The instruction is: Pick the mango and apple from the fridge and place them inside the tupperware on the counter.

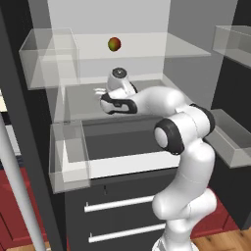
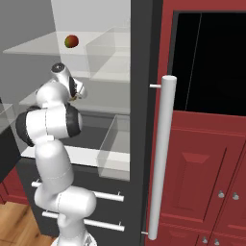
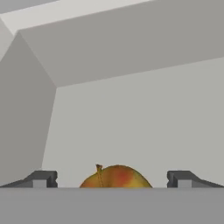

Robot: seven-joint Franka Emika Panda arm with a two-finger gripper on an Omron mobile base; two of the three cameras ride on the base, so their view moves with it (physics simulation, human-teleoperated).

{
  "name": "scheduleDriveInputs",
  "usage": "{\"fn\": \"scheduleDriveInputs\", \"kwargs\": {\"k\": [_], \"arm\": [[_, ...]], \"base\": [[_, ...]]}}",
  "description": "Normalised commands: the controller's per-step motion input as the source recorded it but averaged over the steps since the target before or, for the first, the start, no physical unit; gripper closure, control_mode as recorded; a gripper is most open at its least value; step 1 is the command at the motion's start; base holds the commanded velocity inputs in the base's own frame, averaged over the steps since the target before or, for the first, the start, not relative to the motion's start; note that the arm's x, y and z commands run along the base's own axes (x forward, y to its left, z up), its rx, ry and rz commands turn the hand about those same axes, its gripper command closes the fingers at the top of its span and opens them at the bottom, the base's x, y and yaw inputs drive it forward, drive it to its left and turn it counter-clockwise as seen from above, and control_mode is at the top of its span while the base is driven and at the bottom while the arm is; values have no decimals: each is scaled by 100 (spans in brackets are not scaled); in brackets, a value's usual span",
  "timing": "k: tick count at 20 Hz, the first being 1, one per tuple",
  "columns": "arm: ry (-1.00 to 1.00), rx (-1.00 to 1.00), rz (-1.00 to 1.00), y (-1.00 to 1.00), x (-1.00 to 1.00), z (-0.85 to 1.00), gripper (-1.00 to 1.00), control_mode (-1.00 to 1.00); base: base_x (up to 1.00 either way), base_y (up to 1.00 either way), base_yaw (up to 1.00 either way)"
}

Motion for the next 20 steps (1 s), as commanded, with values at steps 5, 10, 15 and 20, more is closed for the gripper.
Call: {"fn": "scheduleDriveInputs", "kwargs": {"k": [5, 10, 15, 20], "arm": [[0, 0, 0, 10, 10, -29, -100, -100], [1, 0, 0, 5, 0, -51, 100, -100], [19, 0, 0, 0, 0, -56, 100, -100], [-16, 0, -7, 0, -58, -28, 100, -100]], "base": [[0, 0, 0], [0, 0, 0], [0, 0, 0], [0, 0, 0]]}}
